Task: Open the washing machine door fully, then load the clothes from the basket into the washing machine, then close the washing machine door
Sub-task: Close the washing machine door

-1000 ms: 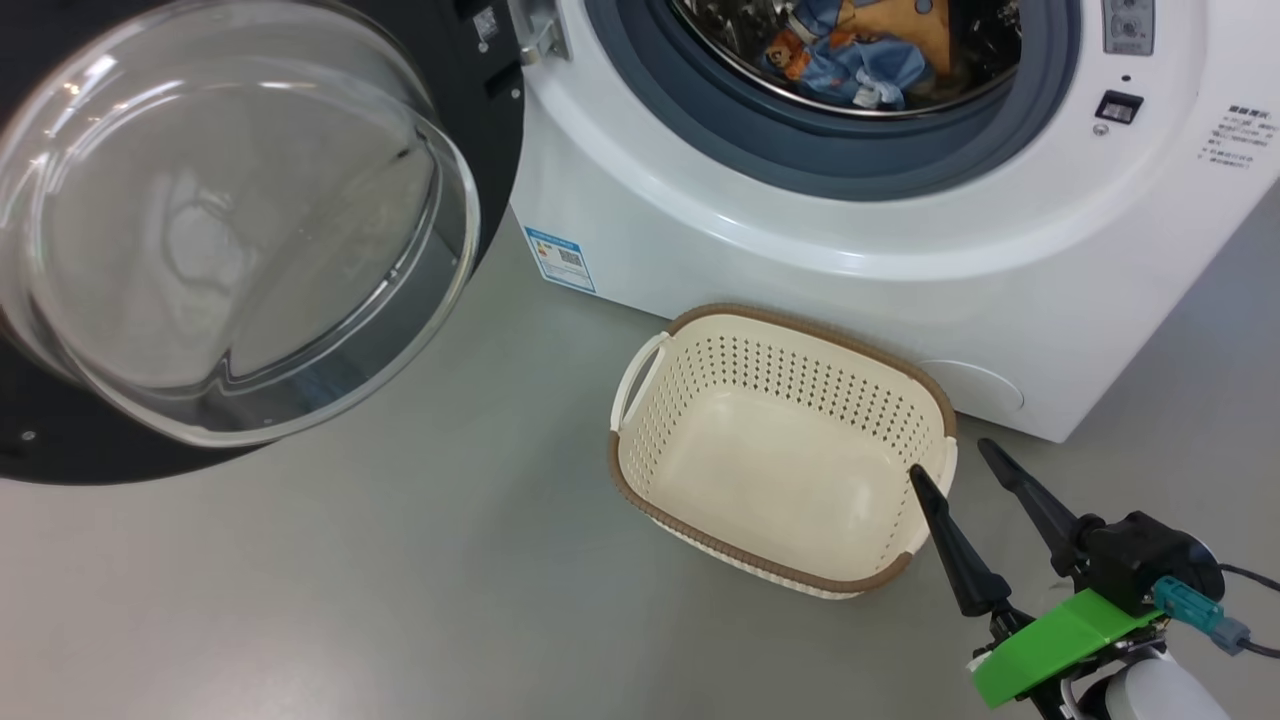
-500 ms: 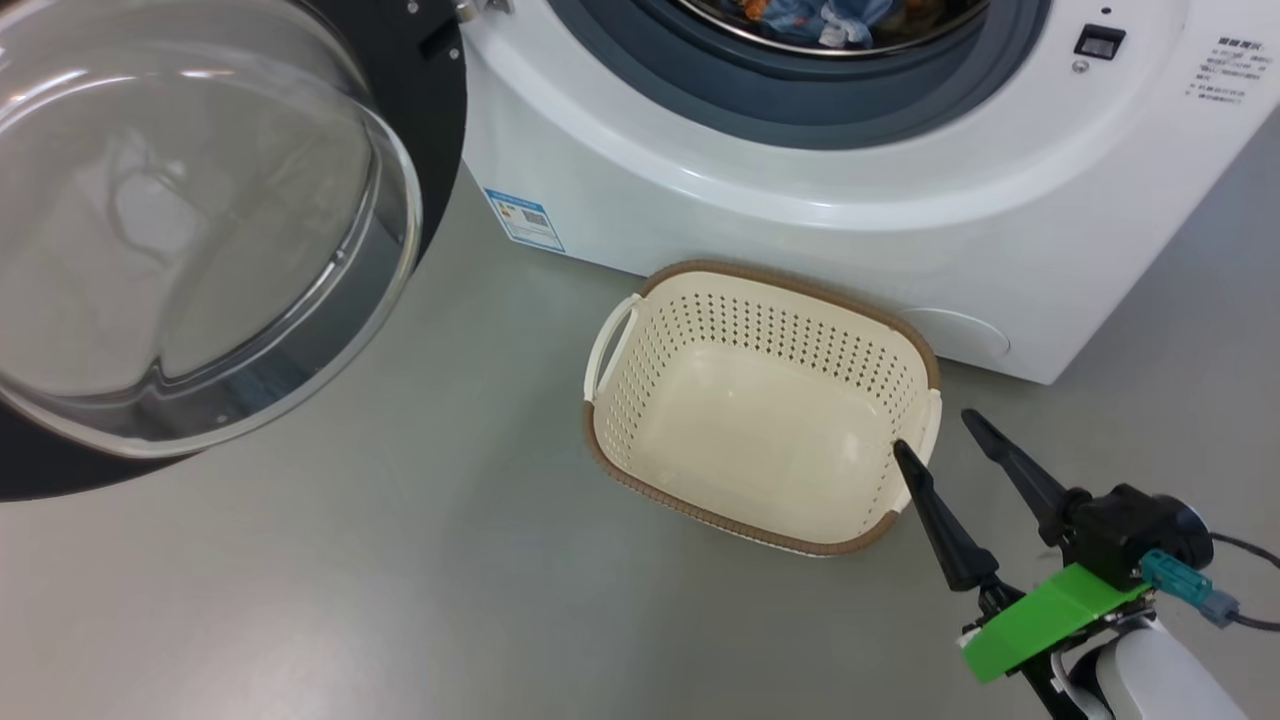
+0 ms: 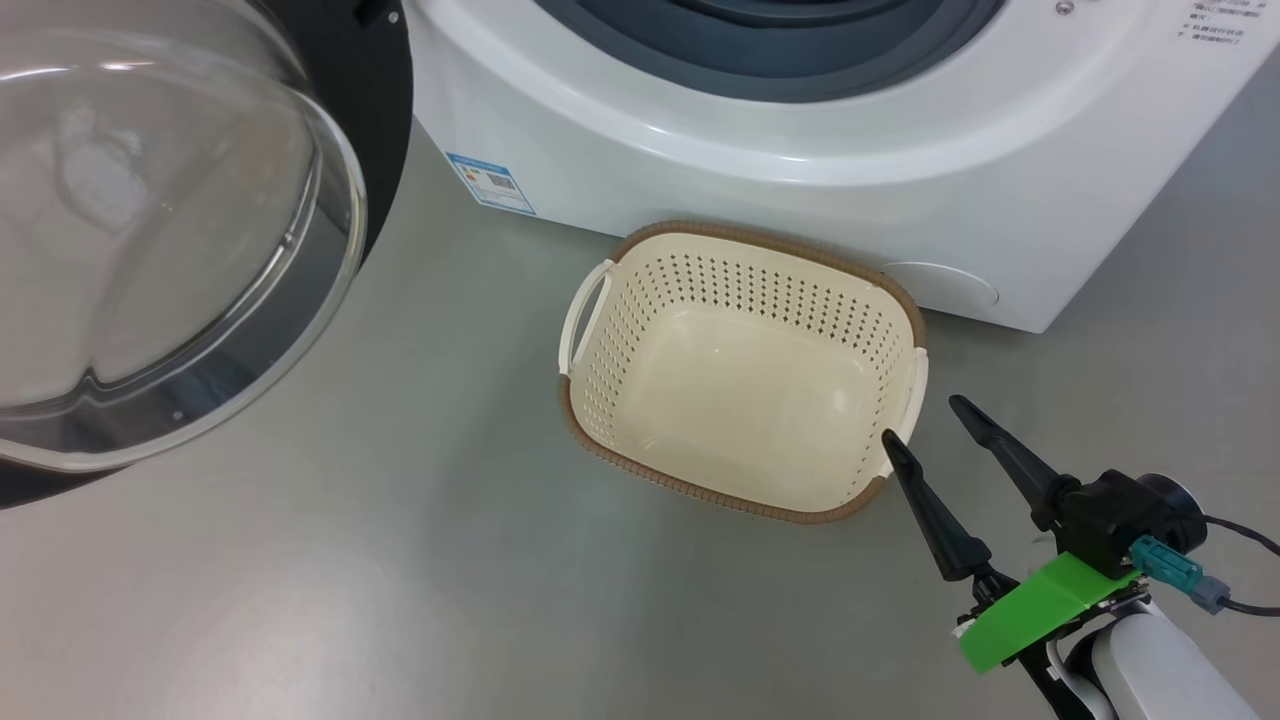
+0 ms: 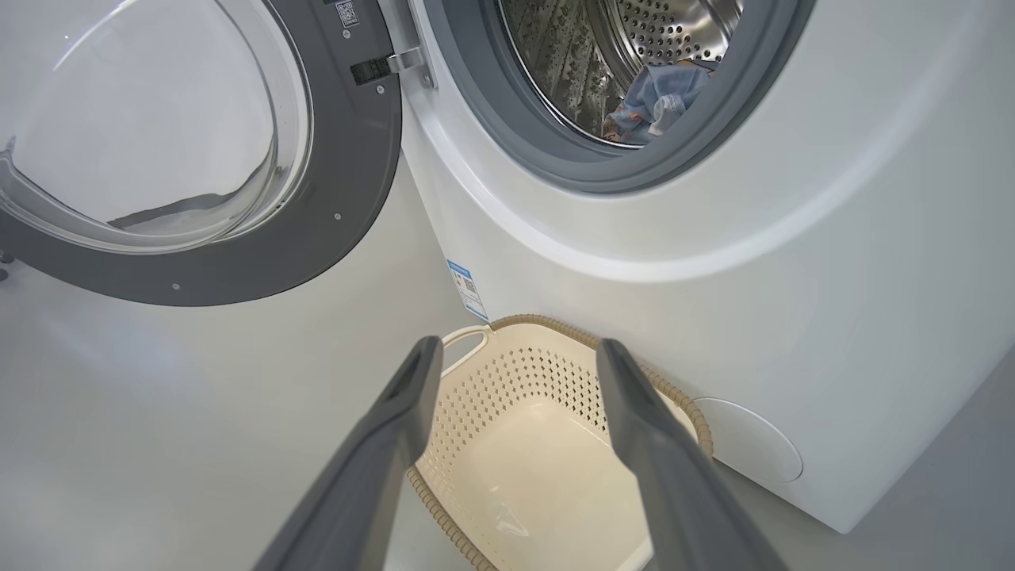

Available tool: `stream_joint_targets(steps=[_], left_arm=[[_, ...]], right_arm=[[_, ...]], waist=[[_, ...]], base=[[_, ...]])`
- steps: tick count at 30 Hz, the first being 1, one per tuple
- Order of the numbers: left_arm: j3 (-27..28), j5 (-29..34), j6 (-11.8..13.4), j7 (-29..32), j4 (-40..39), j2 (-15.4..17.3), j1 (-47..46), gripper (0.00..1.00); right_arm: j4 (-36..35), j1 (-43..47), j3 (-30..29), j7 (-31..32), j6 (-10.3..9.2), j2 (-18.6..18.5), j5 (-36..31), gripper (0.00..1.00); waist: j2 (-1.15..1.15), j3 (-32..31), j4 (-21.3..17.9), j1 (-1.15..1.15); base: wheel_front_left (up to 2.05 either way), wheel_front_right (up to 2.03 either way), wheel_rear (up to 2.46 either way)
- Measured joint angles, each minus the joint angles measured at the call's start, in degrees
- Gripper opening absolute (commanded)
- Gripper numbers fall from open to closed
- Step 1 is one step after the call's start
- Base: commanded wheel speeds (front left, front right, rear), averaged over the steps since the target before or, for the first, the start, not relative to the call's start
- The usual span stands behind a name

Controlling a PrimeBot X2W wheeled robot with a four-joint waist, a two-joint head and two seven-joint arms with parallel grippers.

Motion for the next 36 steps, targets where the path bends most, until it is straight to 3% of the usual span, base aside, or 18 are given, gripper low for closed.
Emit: stream_joint_targets(steps=[17,36], left_arm=[[-0.3,-0.4,0.0,0.2,0.7,-0.4,-0.1,0.00],[-2.3,-1.8,0.1,10.2,-1.8,1.4,1.1,0.00]], right_arm=[[0.1,-1.3,0.2,0.0,0.00,-0.9,0.0,1.00],[0.3,-1.2,-0.8,0.0,0.00,0.1,0.0,1.00]], waist=[[0.00,1.7,-0.7,0.00],[0.00,-0.2,-0.7,0.00]], base=[[0.00,0.00,0.00],[0.00,0.00,0.00]])
